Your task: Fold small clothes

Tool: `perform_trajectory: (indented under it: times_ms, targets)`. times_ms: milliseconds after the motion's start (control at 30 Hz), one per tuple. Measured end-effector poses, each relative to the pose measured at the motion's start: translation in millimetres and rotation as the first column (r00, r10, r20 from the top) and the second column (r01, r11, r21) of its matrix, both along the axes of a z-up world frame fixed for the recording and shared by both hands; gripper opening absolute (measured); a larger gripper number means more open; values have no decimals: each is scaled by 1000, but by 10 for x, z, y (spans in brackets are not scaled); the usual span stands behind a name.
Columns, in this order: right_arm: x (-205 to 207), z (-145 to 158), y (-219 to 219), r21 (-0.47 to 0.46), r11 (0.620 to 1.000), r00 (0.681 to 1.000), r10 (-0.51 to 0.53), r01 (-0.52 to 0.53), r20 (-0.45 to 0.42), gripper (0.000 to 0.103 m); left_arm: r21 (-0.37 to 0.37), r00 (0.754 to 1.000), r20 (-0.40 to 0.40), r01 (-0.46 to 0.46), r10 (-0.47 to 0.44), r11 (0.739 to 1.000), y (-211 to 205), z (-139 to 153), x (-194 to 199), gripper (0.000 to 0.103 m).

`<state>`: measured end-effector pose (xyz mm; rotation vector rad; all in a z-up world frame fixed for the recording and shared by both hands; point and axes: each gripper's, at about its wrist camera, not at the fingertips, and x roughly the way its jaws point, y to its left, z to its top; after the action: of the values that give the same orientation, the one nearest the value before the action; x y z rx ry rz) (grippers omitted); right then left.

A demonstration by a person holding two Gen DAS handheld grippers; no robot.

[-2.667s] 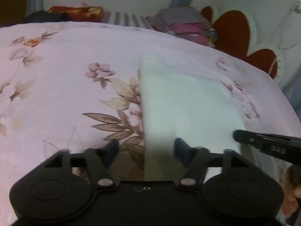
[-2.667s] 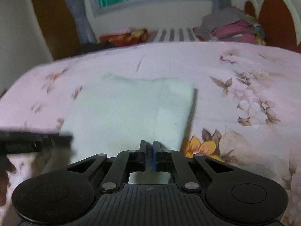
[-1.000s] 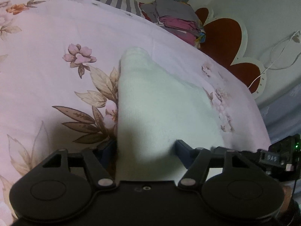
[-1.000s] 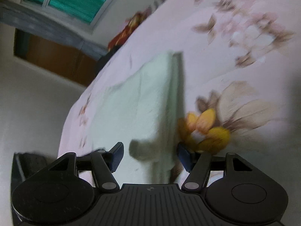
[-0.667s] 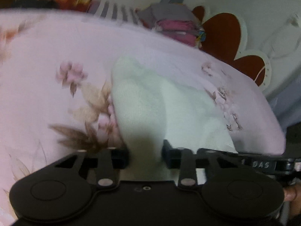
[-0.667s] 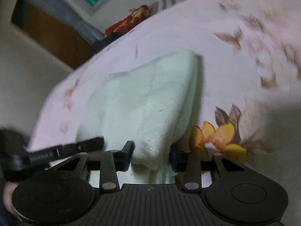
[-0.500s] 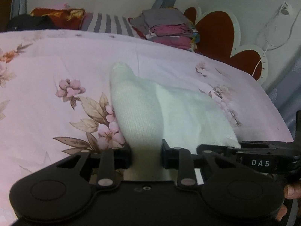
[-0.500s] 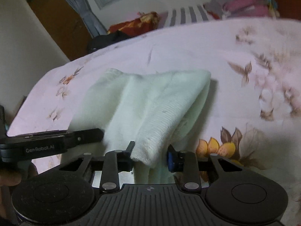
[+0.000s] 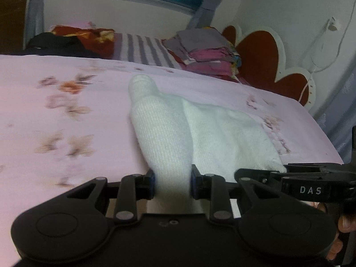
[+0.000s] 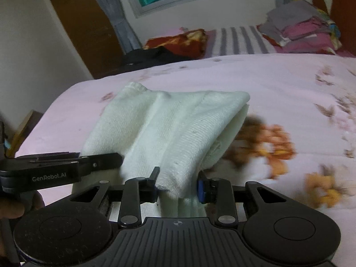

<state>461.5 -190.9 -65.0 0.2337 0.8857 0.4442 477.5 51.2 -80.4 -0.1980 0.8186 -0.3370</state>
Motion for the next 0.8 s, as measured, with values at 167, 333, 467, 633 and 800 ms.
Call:
perform_trajectory:
  times_ms: [167, 333, 467, 633, 800]
  targets:
    - [-62, 20, 654, 7, 999, 999, 42, -42, 0, 31, 9, 999, -13, -37, 37, 999, 604, 21, -143, 27]
    - [-88, -43, 1242, 16, 996, 996, 85, -84, -9, 31, 6, 997, -52, -57, 58, 998, 1078, -73, -211, 27]
    - [-101, -165, 1561, 25, 995, 995, 96, -95, -32, 31, -5, 995, -77, -60, 59, 998, 1351, -210, -220, 28]
    - [-19, -513, 1657, 48, 997, 992, 70, -65, -107, 31, -33, 989, -138, -62, 57, 998, 1494, -564, -145, 43]
    - [68, -830, 1428, 160, 987, 981, 16, 15, -193, 43, -99, 985, -158, -84, 68, 991, 1644, -657, -155, 60]
